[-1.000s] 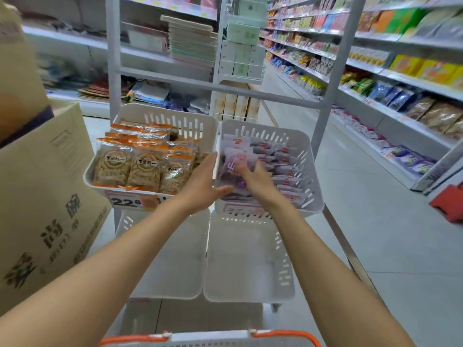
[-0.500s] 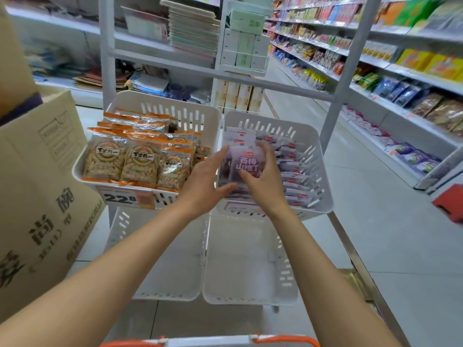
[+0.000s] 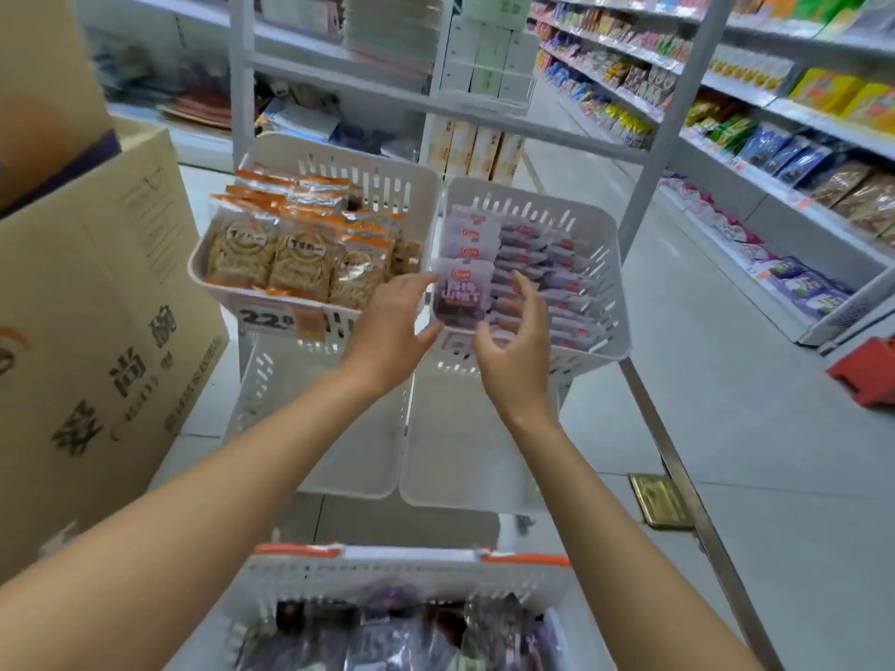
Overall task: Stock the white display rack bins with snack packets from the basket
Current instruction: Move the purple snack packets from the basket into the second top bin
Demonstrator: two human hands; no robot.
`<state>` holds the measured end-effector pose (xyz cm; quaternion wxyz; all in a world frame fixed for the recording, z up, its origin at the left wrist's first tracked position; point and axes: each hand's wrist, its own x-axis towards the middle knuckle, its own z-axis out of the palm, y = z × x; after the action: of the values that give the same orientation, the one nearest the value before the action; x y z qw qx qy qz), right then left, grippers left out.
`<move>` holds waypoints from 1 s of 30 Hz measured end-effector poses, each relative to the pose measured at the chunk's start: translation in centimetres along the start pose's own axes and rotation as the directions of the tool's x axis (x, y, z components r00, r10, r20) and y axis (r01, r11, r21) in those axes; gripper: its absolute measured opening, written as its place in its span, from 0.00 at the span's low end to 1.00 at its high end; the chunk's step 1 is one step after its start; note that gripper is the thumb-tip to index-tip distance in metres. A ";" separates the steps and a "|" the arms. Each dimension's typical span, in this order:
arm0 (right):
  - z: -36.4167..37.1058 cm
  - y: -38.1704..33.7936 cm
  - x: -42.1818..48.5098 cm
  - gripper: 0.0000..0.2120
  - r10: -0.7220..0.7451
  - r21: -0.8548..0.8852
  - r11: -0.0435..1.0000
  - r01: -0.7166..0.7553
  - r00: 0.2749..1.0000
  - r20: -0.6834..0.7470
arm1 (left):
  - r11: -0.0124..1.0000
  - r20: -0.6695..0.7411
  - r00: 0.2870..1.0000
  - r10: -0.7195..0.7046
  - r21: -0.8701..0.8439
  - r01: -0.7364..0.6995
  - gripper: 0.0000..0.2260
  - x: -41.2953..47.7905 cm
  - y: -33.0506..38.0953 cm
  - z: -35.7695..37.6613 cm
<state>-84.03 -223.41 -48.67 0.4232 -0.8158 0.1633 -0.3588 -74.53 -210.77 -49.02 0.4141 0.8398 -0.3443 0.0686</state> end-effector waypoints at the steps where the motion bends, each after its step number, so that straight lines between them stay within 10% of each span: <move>1: -0.1 0.1 -2.2 0.28 -0.025 0.005 1.000 0.025 1.000 -0.003 | 1.000 0.016 1.000 -0.008 0.008 0.008 0.26 -1.9 -0.1 -0.2; 9: 2.0 6.5 -21.4 0.17 0.242 -0.298 0.951 -0.083 0.801 0.547 | 0.955 0.232 0.928 -0.290 0.009 0.296 0.21 -20.1 -6.0 -1.5; 12: 3.1 8.9 -24.9 0.15 0.399 -0.347 0.907 -0.240 0.755 0.520 | 0.923 0.219 0.899 -0.380 0.018 0.385 0.19 -25.3 -8.5 -2.8; 21: 5.6 12.6 -28.6 0.05 0.217 -0.635 0.764 0.117 0.880 0.422 | 0.856 0.270 0.827 -0.493 -0.023 0.517 0.18 -32.0 -9.8 -3.9; 26: 5.4 12.7 -30.0 0.23 0.373 -0.472 0.864 -0.177 0.853 0.364 | 0.825 0.293 0.804 -0.517 -0.080 0.560 0.18 -33.0 -8.8 -3.6; 30: 5.1 11.4 -29.1 0.05 0.351 -0.470 0.873 -0.126 0.832 0.430 | 0.758 0.307 0.761 -0.571 -0.160 0.633 0.17 -33.2 -7.8 -3.1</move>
<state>-99.92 -210.61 -72.87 0.3063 -0.9245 0.2243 -0.0327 -94.08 -187.89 -65.36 0.4730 0.8475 -0.1071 -0.2156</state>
